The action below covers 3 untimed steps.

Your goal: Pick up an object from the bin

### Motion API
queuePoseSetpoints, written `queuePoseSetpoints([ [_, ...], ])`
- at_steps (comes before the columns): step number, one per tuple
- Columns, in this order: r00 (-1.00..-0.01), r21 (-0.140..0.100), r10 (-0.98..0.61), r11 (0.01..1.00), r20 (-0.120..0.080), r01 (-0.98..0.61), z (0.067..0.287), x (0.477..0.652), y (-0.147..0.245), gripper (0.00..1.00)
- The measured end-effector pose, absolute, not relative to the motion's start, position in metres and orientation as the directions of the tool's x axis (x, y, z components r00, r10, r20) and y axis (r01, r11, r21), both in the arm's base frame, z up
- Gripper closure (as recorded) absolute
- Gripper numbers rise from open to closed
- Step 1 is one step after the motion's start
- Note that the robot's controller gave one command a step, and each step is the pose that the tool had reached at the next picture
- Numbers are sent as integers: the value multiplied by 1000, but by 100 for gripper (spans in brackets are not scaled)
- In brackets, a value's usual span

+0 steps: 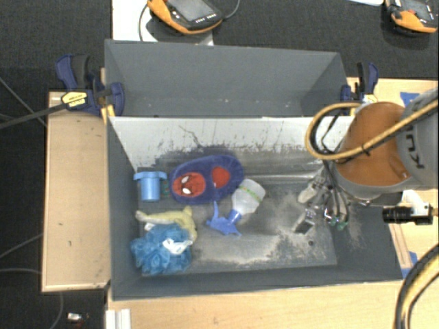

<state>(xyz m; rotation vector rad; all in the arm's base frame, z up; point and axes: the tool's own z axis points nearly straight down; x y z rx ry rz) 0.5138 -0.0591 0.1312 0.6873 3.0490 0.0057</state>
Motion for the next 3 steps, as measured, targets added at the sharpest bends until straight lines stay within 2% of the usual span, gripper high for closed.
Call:
queuePoseSetpoints([
  [1, -891, 11, 452, 892, -23, 452, 139, 514, -46, 0],
  [2, -820, 13, 572, 820, -22, 572, 120, 510, -109, 0],
  [3, -826, 10, 563, 827, -19, 563, 122, 516, -98, 0],
])
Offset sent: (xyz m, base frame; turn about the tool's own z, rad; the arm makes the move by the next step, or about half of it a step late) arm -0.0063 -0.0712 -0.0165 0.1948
